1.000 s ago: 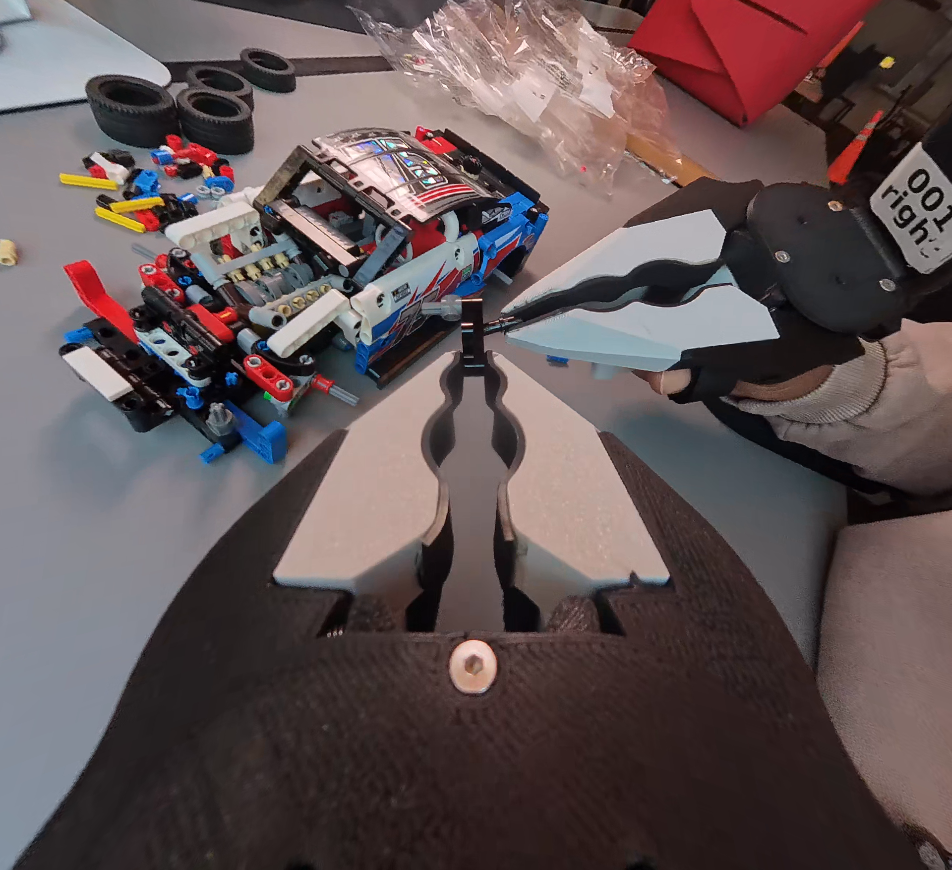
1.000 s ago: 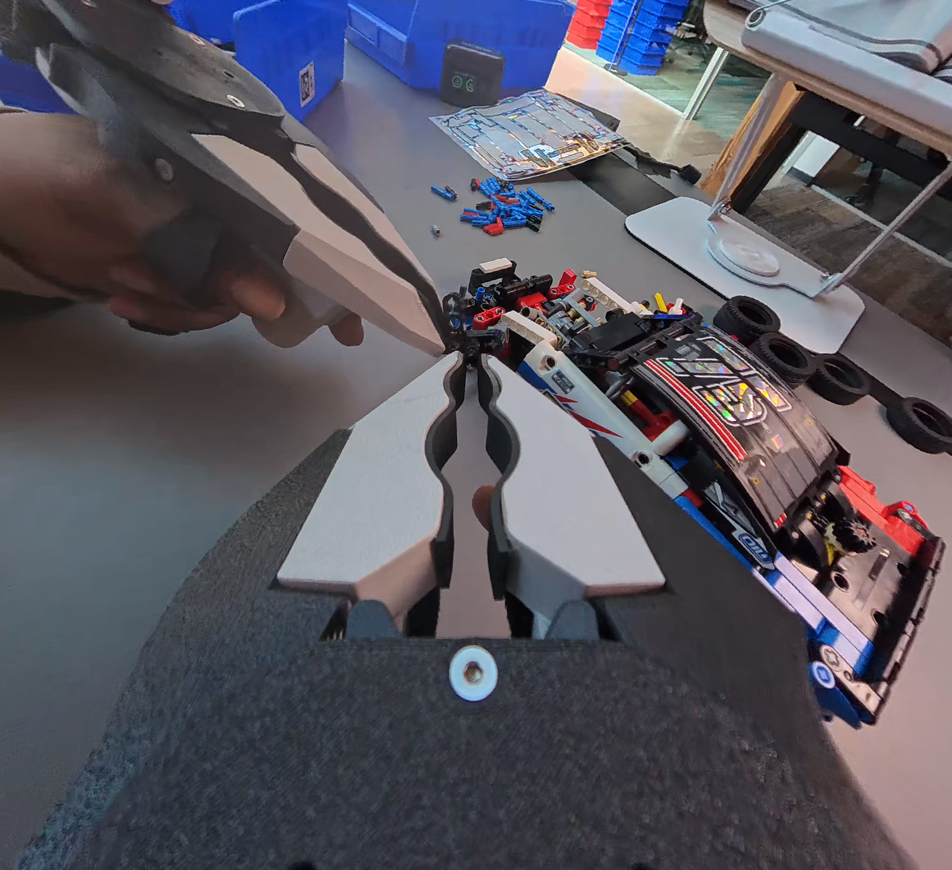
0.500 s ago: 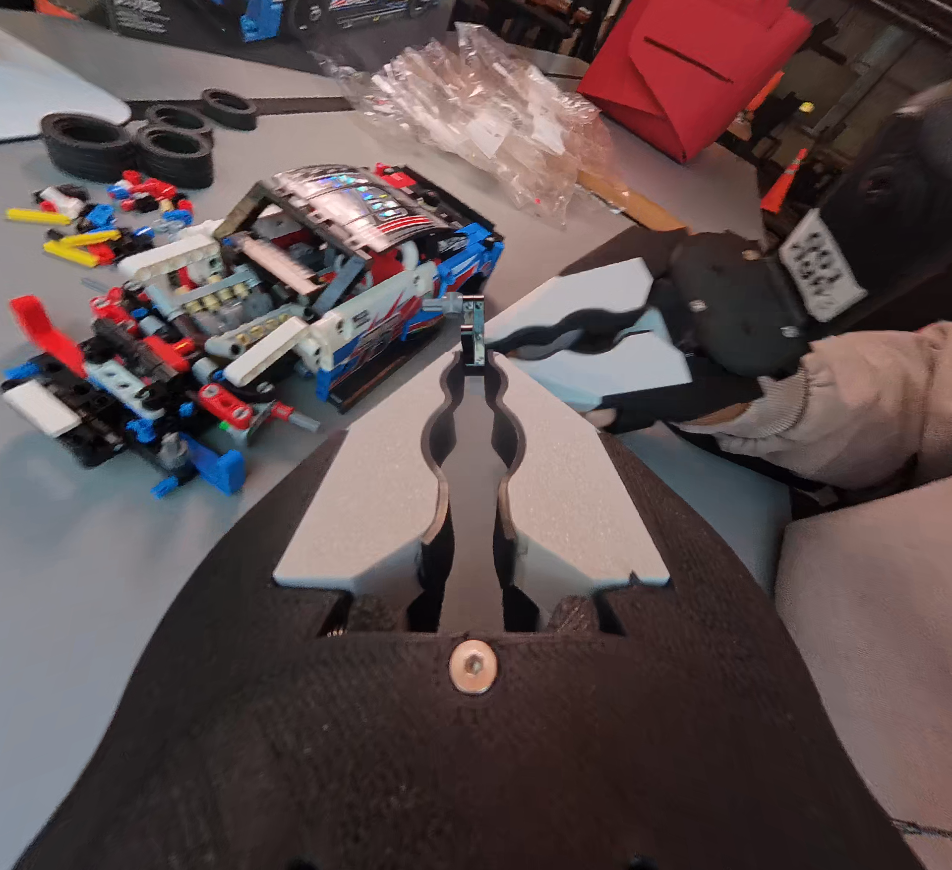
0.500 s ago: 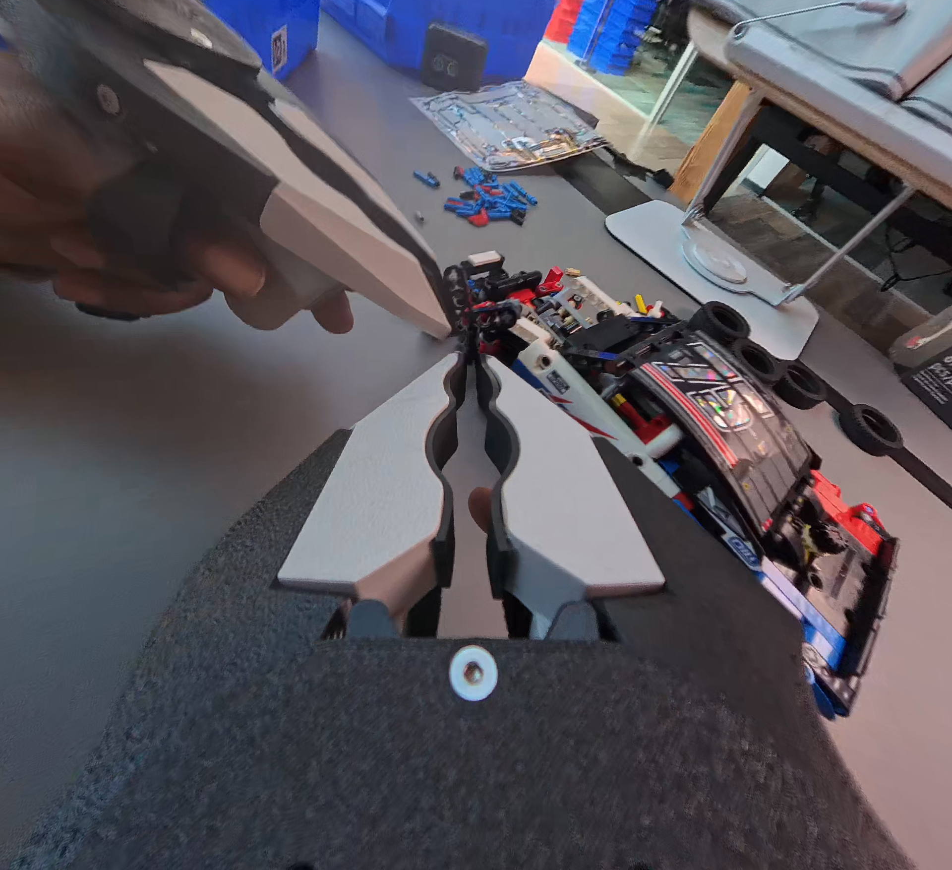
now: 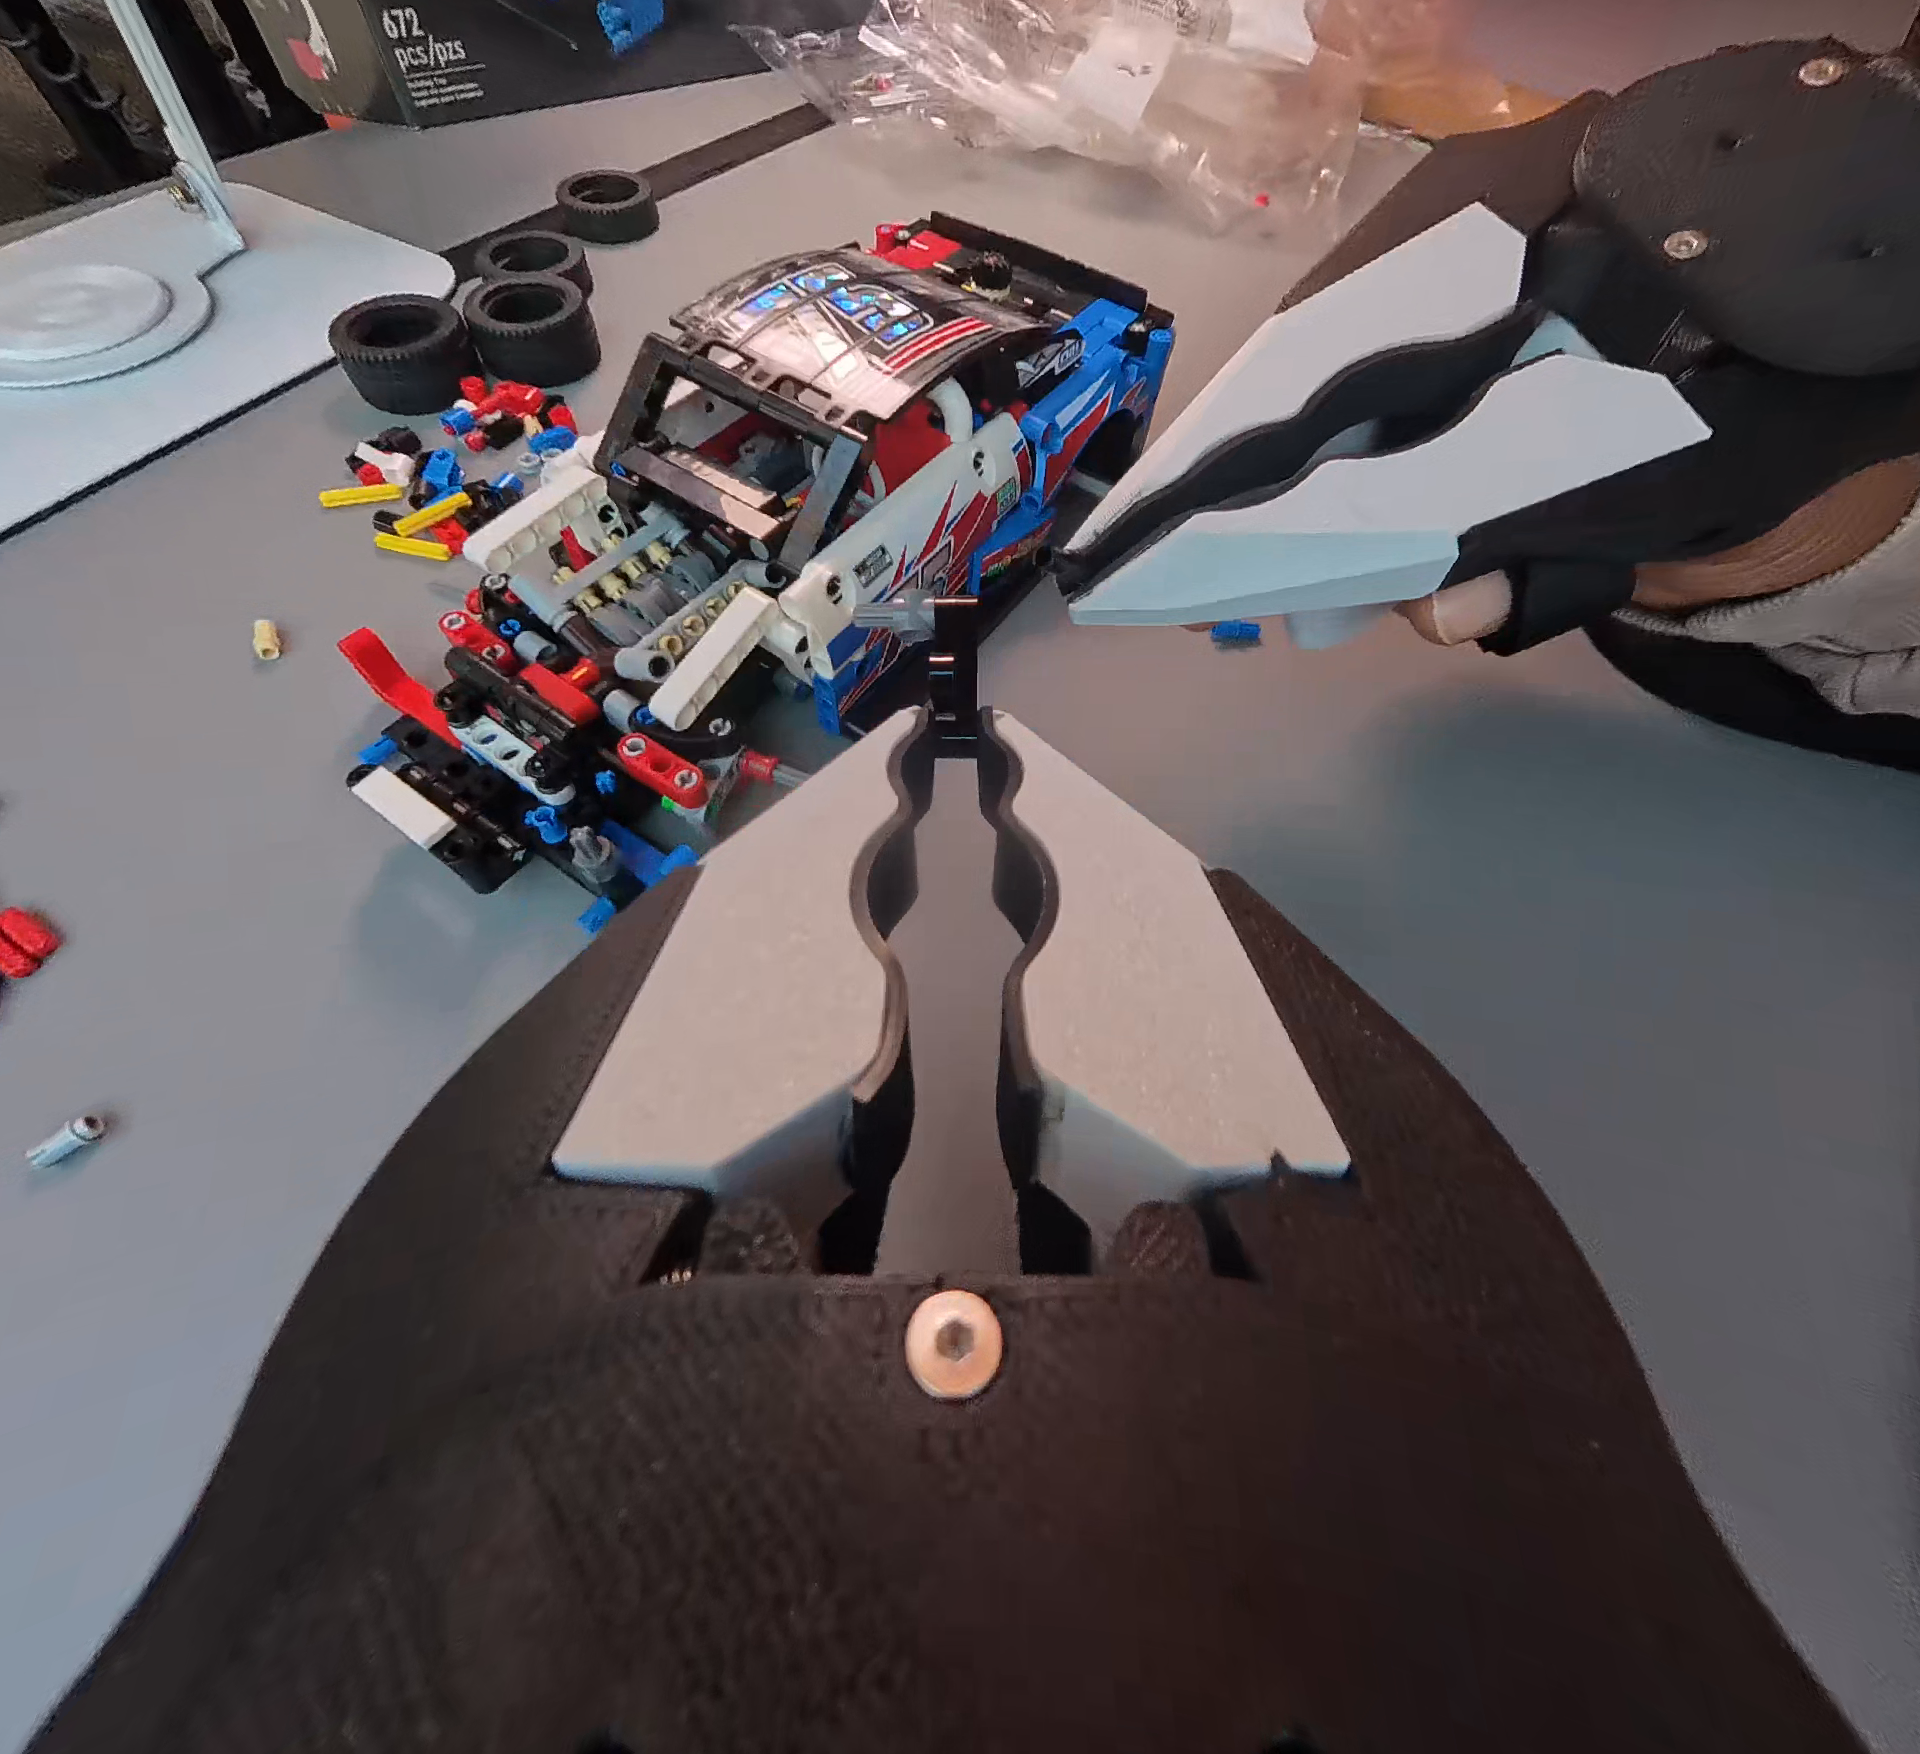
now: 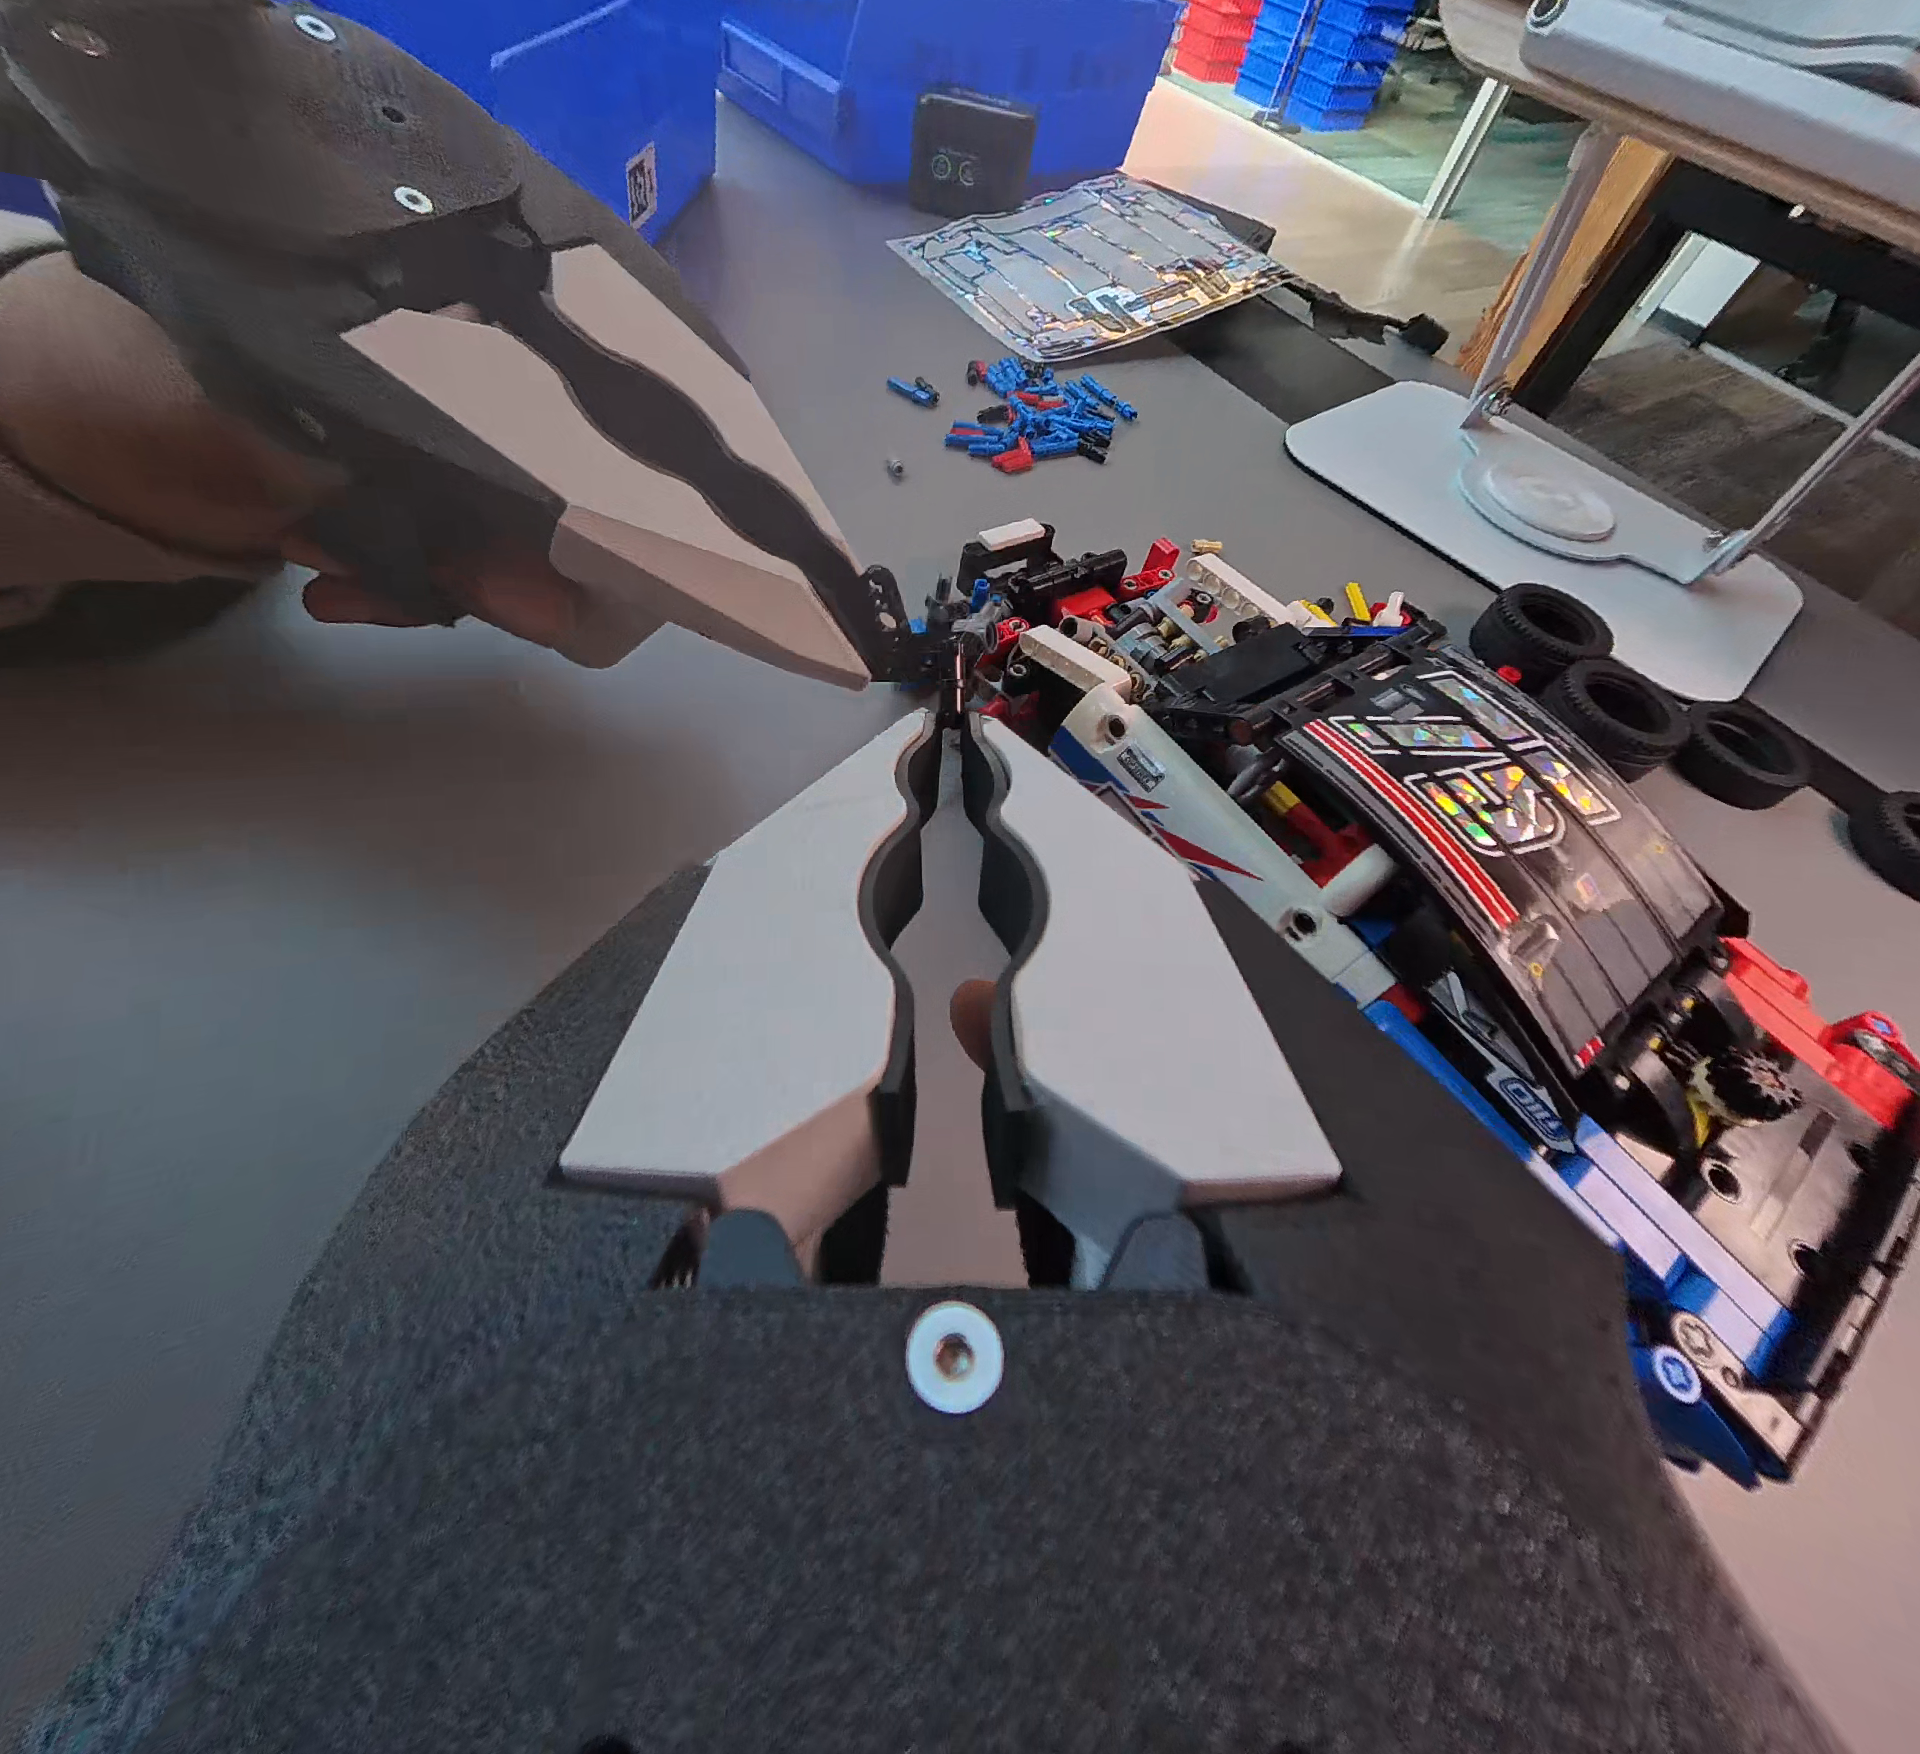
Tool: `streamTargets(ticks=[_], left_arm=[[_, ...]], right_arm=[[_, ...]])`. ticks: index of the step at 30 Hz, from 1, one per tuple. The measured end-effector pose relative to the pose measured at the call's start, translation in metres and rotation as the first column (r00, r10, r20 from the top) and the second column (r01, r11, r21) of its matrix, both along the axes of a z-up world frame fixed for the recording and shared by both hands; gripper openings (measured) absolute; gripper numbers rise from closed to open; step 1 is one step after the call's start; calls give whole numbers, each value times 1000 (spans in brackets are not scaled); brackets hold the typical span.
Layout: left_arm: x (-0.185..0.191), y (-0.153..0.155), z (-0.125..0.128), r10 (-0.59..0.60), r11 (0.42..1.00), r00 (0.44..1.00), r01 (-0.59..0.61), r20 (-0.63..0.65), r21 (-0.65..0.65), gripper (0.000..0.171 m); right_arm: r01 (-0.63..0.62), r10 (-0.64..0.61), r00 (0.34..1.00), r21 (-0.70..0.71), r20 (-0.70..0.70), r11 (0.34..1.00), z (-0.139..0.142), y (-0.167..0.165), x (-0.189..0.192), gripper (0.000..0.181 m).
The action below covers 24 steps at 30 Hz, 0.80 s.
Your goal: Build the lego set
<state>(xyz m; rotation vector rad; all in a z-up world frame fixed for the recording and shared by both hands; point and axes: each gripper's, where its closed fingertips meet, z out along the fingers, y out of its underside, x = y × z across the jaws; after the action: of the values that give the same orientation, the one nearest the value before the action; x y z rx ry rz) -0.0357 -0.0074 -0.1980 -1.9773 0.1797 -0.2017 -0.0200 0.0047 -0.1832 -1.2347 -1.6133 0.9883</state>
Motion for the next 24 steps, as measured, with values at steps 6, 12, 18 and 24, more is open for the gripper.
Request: streamTargets(ticks=[6, 12, 18, 24], left_arm=[[5, 1, -9, -8, 1000, 995, 7, -99, -8, 6], [13, 2, -16, -31, 999, 945, 35, -325, 6, 6], [12, 2, -10, -15, 998, 905, 39, -426, 49, 6], [18, 1, -4, -36, 990, 841, 105, -540, 97, 7]], right_arm=[[-36, 40, 987, -33, 157, 999, -28, -6, 4, 2], [-4, 58, 972, -235, 226, 972, -38, -9, 5, 1], [18, 86, 975, -458, 206, 889, -32, -12, 4, 1], [28, 141, 974, -718, 175, 696, -27, -21, 3, 0]])
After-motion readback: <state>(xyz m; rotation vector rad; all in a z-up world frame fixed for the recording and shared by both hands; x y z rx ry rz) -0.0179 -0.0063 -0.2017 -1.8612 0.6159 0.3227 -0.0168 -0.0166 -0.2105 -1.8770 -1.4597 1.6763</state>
